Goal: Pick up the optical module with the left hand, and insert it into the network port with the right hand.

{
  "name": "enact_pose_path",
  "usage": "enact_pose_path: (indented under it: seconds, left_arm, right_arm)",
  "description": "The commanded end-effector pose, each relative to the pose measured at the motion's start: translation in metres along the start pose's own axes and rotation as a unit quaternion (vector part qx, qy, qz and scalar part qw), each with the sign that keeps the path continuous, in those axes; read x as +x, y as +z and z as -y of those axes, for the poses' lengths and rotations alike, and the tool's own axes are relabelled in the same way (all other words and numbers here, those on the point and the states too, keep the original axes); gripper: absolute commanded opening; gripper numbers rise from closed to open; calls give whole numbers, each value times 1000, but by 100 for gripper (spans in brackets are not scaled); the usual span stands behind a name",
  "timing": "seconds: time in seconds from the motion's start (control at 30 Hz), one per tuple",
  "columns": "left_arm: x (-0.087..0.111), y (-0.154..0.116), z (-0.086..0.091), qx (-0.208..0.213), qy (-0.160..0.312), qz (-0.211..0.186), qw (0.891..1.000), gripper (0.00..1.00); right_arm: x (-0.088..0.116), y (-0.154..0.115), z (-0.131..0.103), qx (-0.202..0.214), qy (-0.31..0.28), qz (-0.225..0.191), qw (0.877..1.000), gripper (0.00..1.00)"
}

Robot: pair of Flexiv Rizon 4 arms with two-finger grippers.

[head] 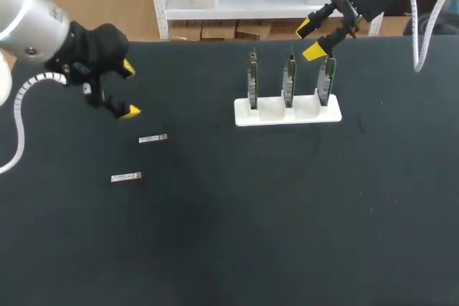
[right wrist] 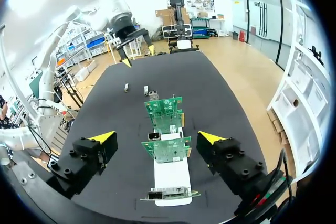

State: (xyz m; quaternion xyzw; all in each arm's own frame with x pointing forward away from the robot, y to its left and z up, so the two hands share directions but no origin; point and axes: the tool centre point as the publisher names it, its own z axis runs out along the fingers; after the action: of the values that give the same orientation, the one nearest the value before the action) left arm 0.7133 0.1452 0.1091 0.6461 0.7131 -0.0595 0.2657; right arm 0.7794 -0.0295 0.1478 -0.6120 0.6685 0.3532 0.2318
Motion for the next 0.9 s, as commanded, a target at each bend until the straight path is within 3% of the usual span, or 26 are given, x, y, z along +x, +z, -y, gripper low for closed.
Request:
enact_pose_path:
  seconds: [0.03,0.2,0.4,0.57,0.9]
  left_arm:
    - [-8,1,8,-20,16,-40,999,100]
    - [11,15,19,-36,30,-102,994,100]
    - [35,29,18,17,-10,-140,990,100]
    - [44,39,16,57,-27,-150,987,100]
    - [47,51,21,70,-22,-161,984,100]
  right_arm:
    - [1,0,-2,3,0,1,1000,100]
    - [1,0,-2,3,0,1,1000,100]
    - [1,0,-2,3,0,1,1000,100]
    - [1,0,-2,3,0,1,1000,100]
    - [1,0,-2,3,0,1,1000,100]
